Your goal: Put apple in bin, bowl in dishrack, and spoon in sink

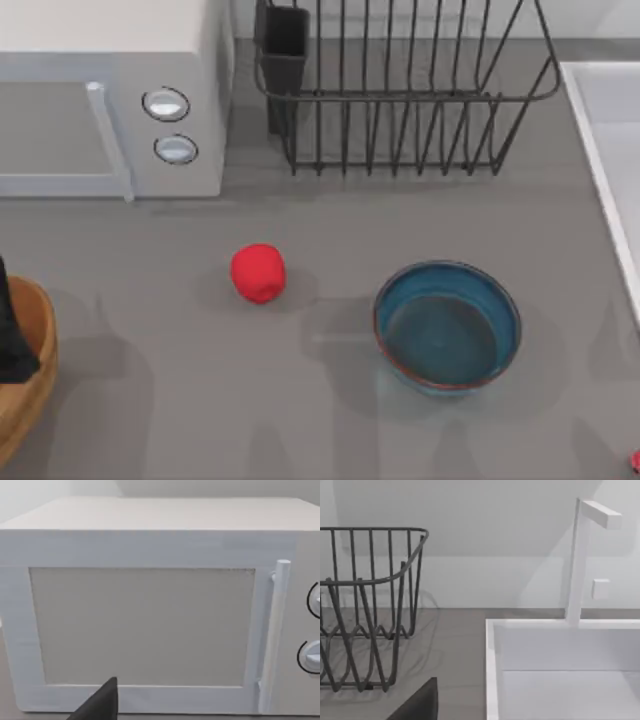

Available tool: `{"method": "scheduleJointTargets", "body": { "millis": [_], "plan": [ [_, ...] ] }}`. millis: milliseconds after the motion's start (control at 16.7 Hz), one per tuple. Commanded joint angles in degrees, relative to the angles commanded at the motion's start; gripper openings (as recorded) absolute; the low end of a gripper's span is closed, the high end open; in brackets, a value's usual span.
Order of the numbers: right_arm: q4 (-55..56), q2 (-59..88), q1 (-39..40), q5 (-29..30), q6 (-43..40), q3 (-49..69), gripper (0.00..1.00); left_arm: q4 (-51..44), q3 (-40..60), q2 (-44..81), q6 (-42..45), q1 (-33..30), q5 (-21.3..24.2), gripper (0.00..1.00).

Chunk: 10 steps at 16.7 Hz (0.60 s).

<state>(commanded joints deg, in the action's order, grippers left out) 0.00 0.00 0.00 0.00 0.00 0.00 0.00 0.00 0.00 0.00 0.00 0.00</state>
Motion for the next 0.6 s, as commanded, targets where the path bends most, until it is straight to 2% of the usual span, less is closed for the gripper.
{"method": "scheduleJointTargets", "body": {
  "millis": [300,600],
  "plan": [
    [0.0,0.0,0.0,0.0,0.0,0.0,1.0,-1.28,2.11,3.02,1.16,-1.17,-0.14,1.0],
    [0.0,0.0,0.0,0.0,0.0,0.0,1.0,-7.74,13.0,17.93,6.62,-6.41,-0.88,1.0]
  ]
}}
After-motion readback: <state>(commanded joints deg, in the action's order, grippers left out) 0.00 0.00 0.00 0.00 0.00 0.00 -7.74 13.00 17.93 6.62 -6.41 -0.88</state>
